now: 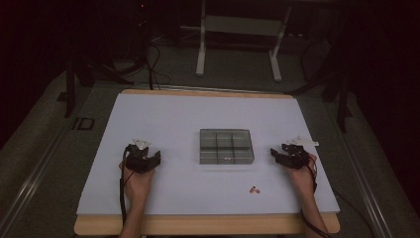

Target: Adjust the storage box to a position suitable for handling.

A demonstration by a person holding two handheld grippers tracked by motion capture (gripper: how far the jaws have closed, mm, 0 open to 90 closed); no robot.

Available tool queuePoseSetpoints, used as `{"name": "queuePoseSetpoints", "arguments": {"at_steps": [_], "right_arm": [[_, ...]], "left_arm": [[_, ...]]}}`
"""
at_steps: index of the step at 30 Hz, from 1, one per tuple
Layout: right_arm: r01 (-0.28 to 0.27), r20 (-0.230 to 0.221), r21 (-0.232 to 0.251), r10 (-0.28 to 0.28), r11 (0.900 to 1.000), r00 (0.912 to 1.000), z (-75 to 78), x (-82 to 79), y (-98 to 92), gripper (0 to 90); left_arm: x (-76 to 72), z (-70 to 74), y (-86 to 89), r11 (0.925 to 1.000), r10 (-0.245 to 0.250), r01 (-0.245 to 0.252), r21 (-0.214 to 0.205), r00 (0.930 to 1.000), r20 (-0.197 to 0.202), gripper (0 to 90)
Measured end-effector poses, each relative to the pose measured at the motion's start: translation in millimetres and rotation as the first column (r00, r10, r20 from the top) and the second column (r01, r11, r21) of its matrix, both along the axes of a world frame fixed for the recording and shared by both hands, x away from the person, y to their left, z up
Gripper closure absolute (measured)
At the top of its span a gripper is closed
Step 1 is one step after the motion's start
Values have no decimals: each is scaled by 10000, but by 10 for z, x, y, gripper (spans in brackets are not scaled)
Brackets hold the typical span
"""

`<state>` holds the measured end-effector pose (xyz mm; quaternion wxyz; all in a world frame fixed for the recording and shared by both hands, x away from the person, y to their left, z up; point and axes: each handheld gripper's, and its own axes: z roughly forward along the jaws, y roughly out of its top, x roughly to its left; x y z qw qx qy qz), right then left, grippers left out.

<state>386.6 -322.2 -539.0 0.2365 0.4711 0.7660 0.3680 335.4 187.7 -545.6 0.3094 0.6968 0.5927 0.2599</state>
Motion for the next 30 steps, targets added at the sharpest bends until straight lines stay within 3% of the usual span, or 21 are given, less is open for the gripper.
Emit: {"name": "queuePoseSetpoints", "arguments": {"at_steps": [4, 8, 10, 13, 15, 24, 27, 30], "right_arm": [[10, 20, 18, -10, 10000, 10000, 1, -1, -3, 427], [-2, 13, 42, 2, 10000, 10000, 1, 2, -8, 427], [-6, -30, 75, 6, 10000, 10000, 0, 5, -8, 427], [-25, -30, 79, 25, 10000, 10000, 0, 7, -10, 427], [-31, -36, 88, 31, 10000, 10000, 1, 8, -11, 427], [-44, 57, 72, 44, 10000, 10000, 13, -4, -5, 435], [-166, -5, 405, 167, 9990, 9999, 28, -4, 14, 448], [-506, -3, 797, 507, 9955, 9987, 63, 2, 90, 522]], "left_arm": [[-4, 4, -6, 10000, -89, 89, 9, 9999, 46, 442], [-11, 12, -34, 9993, -386, 386, -27, 9992, 111, 542], [-22, 36, -65, 9964, -756, 766, -367, 9967, 294, 623], [-37, 60, -100, 9939, -995, 1016, -436, 9939, 486, 659], [-49, 84, -129, 9895, -1199, 1244, -734, 9908, 631, 675], [-65, 129, -180, 9778, -1505, 1617, -1330, 9845, 905, 748], [-58, 121, -191, 9765, -1539, 1651, -1387, 9841, 882, 748], [-54, 117, -201, 9759, -1544, 1660, -1415, 9839, 894, 748]]}}
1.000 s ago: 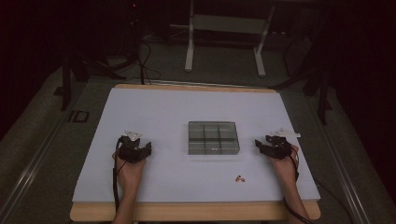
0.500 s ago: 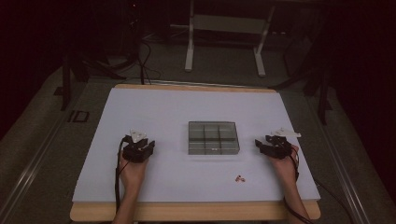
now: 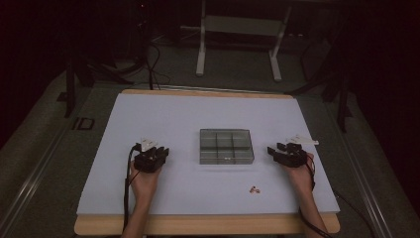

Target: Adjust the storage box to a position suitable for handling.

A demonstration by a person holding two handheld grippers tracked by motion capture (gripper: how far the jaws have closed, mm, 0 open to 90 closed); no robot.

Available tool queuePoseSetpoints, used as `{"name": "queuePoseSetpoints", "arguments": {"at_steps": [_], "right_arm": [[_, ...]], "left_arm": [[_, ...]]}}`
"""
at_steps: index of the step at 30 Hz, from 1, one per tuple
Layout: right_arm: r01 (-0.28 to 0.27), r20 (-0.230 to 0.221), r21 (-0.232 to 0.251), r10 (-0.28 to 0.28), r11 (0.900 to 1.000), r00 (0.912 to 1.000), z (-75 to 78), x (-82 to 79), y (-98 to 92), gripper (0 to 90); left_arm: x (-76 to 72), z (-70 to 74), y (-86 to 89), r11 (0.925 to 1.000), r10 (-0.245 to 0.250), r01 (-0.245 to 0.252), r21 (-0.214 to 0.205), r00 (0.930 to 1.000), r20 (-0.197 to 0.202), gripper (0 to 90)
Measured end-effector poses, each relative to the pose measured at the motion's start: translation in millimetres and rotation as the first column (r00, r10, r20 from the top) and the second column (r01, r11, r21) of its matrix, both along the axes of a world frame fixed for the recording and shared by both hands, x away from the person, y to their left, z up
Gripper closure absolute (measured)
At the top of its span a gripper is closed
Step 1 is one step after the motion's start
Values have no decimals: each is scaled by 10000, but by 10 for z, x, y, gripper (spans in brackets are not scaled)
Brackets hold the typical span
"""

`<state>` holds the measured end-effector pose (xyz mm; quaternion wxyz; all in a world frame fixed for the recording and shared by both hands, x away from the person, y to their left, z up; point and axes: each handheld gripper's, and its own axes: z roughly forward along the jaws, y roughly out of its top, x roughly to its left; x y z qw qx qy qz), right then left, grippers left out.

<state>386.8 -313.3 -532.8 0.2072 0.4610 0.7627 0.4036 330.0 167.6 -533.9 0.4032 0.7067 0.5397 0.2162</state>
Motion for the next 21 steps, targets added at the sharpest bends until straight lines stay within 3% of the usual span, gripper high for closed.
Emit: {"name": "queuePoseSetpoints", "arguments": {"at_steps": [3, 7, 13, 21], "right_arm": [[-632, -56, 232, 633, 9977, 9980, 34, -4, 129, 716], [-1269, -121, 62, 1270, 9919, 9918, 46, -11, 328, 822], [-1717, -289, -38, 1715, 9851, 9848, 20, -1, 518, 836], [-1687, -437, 48, 1688, 9857, 9847, -13, 42, 563, 882]], "left_arm": [[2, -10, -12, 10000, -25, 25, 13, 10000, -21, 738], [1, -16, -23, 9999, -101, 102, 108, 9999, -46, 734], [-14, -9, -51, 9996, -251, 251, 118, 9997, -18, 730], [-41, 10, -148, 9978, -636, 635, 164, 9979, 83, 732]]}}
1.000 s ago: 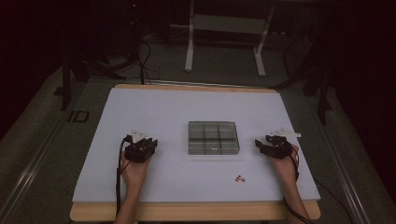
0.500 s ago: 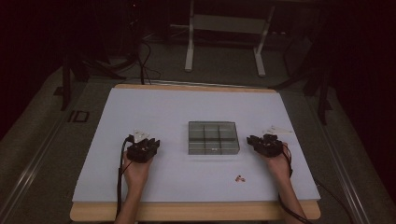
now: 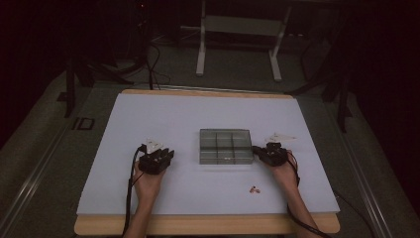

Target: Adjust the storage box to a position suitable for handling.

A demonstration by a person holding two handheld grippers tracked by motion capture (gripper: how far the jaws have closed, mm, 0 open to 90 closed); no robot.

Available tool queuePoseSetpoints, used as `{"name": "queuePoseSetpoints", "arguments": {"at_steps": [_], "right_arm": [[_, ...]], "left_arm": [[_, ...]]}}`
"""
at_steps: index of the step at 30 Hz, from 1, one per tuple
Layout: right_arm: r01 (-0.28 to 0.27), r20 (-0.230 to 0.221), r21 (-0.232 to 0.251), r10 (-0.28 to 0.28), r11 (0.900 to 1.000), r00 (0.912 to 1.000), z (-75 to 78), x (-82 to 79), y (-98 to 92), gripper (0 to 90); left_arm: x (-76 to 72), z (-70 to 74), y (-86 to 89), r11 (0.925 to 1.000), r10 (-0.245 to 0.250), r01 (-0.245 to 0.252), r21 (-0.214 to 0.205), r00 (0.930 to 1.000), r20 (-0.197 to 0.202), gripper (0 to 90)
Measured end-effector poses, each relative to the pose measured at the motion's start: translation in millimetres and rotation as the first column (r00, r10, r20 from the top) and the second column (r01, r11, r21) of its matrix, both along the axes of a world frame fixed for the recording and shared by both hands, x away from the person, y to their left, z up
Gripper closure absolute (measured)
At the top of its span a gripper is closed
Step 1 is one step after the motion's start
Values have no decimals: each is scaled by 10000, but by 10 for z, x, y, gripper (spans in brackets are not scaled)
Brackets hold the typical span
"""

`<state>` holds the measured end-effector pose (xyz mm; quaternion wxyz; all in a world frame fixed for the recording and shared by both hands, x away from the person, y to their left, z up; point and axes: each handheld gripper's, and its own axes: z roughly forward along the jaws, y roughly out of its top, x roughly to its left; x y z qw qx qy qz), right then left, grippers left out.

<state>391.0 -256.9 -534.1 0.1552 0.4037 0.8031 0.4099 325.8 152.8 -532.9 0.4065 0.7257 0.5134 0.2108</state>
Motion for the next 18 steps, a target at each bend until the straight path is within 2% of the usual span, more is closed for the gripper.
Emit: {"name": "queuePoseSetpoints", "arguments": {"at_steps": [7, 14, 18], "right_arm": [[-144, 20, 13, 144, 9999, 9999, -9, 13, 91, 882], [-238, 15, 29, 238, 9997, 9997, -11, 22, 173, 882], [-300, -7, 77, 301, 9995, 9995, -13, 18, 205, 882]], "left_arm": [[-33, 15, -111, 9980, -602, 600, 198, 9981, 104, 735], [-45, 10, -228, 9928, -1149, 1145, 350, 9933, 119, 752], [-29, -15, -326, 9873, -1546, 1544, 376, 9880, 14, 764]]}}
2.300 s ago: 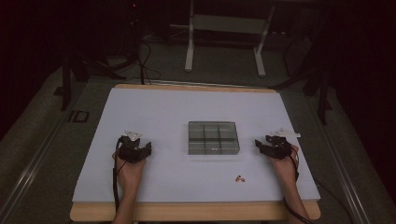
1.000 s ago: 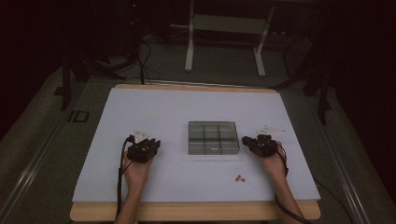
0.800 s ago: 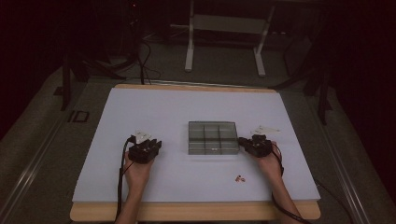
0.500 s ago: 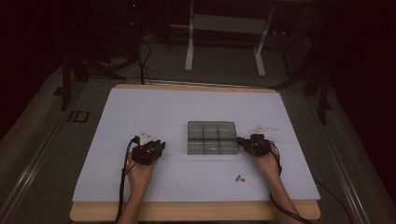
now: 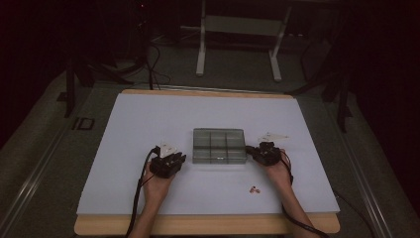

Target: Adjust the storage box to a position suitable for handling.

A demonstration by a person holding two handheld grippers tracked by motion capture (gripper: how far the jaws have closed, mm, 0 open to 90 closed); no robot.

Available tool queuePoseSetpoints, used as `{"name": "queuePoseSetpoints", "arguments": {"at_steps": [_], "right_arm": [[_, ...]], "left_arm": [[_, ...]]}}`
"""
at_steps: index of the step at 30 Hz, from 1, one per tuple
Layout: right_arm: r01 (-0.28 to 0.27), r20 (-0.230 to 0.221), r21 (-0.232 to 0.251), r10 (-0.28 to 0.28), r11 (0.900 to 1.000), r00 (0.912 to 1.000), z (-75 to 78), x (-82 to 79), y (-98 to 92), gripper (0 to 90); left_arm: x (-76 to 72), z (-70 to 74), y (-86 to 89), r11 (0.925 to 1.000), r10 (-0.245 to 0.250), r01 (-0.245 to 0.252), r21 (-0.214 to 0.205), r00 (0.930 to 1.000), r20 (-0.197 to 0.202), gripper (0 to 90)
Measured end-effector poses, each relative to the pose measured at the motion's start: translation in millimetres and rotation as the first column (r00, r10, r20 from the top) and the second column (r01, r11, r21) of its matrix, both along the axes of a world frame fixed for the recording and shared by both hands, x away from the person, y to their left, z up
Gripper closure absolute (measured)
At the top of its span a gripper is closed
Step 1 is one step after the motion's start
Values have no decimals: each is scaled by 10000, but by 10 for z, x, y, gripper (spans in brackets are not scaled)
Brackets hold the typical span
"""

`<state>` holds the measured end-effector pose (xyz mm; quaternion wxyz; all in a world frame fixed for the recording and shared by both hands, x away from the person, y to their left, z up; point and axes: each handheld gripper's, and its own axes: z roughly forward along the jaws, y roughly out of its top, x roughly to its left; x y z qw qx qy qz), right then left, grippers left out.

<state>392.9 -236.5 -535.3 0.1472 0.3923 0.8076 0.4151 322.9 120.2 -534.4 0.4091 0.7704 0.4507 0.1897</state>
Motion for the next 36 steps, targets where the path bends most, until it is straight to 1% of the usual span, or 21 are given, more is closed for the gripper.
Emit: {"name": "queuePoseSetpoints", "arguments": {"at_steps": [4, 6, 8, 11, 13, 16, 18, 21, 22, 25, 28, 32, 36], "right_arm": [[-100, -21, 9, 100, 9999, 9999, -1, -6, 29, 882], [-130, -10, -8, 130, 9999, 9999, 0, -11, 46, 885], [-142, -32, -8, 142, 9999, 9999, 1, -11, 52, 886], [-171, -73, 57, 172, 9998, 9998, -3, -12, 70, 898], [-216, -67, -44, 216, 9998, 9997, -6, -18, 89, 898], [-227, -68, -19, 227, 9997, 9997, -11, -16, 95, 898], [-226, -76, -27, 226, 9997, 9997, -11, -15, 98, 898], [-218, -74, -63, 218, 9997, 9997, -9, -22, 104, 892], [-214, -69, -72, 214, 9997, 9997, -8, -25, 101, 880], [-222, 49, 31, 222, 9997, 9997, 10, -36, 73, 834], [-126, 255, 91, 123, 9999, 9996, 59, -50, 45, 829], [-86, 353, 169, 80, 9998, 9993, 107, -66, 24, 815], [-48, 459, 225, 37, 9997, 9989, 178, -99, 18, 788]], "left_arm": [[7, -8, -71, 9994, -333, 333, 12, 9994, 11, 765], [2, -8, -81, 9994, -309, 308, 128, 9995, 50, 776], [0, -9, -63, 9994, -342, 342, -7, 9994, 23, 778], [-22, -7, -54, 9995, -314, 314, -22, 9995, 17, 789], [-37, -8, -48, 9994, -332, 332, -32, 9994, 23, 795], [-52, -8, -44, 9992, -388, 388, -42, 9992, 19, 795], [-63, -7, -45, 9992, -400, 400, 26, 9992, 49, 795], [-65, -6, -44, 9994, -329, 329, 70, 9994, 56, 778], [-63, -7, -41, 9995, -309, 309, 28, 9995, 36, 769], [-59, -11, -33, 9995, -303, 303, 79, 9995, 6, 747], [-56, -13, -20, 9998, -188, 187, 80, 9998, 13, 731], [-53, -9, 13, 9999, -78, 78, 81, 10000, 20, 715], [-55, 4, 75, 9999, 133, -133, -1, 9999, 61, 703]]}}
